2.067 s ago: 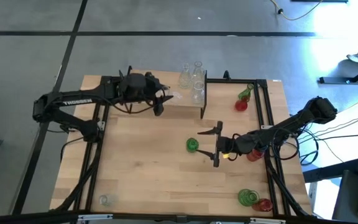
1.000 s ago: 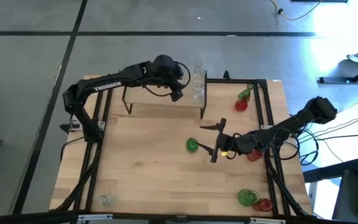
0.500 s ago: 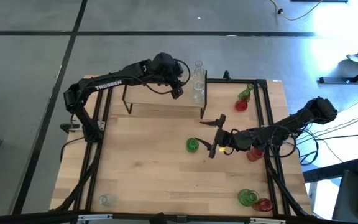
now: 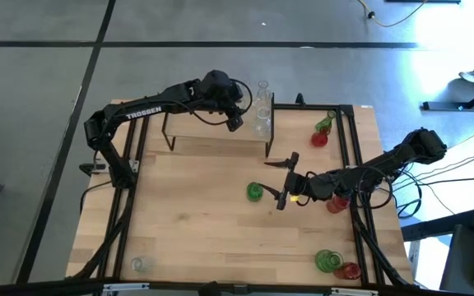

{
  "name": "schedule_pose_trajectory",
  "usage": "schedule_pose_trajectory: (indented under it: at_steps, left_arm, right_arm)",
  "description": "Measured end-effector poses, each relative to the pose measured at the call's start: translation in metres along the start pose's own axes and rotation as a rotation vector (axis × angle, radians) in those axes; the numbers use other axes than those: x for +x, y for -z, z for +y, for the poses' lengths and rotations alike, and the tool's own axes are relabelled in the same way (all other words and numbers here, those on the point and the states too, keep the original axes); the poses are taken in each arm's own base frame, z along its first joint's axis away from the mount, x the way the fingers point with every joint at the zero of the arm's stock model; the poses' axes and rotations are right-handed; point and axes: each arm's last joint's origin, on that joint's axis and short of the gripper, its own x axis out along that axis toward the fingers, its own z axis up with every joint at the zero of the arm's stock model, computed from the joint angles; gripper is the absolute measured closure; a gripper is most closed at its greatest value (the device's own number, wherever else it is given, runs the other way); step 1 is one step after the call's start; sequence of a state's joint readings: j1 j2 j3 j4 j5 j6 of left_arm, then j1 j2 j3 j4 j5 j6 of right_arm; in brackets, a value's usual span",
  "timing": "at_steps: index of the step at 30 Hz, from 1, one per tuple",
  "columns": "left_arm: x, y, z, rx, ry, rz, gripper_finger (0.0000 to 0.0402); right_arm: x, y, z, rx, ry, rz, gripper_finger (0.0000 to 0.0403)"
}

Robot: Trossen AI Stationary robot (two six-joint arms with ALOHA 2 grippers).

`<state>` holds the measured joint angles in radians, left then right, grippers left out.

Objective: Sort vases onto shelf
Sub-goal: Put the transparent vase aligned with the other transparent vase on the shelf

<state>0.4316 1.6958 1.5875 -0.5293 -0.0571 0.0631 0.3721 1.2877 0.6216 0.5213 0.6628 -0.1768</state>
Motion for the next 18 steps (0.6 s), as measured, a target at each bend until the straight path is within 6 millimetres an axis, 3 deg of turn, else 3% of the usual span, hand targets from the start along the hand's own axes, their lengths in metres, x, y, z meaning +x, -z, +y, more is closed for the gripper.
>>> schedule_pose_trajectory:
  at_steps: [18]
  left_arm:
    - [0.0001,-0.0006,-0.0002,0.001,0.007,-0.008,0.0176]
  right_arm:
    - [0.0,0.0,0.0,0.0,0.0,0.0,0.0087]
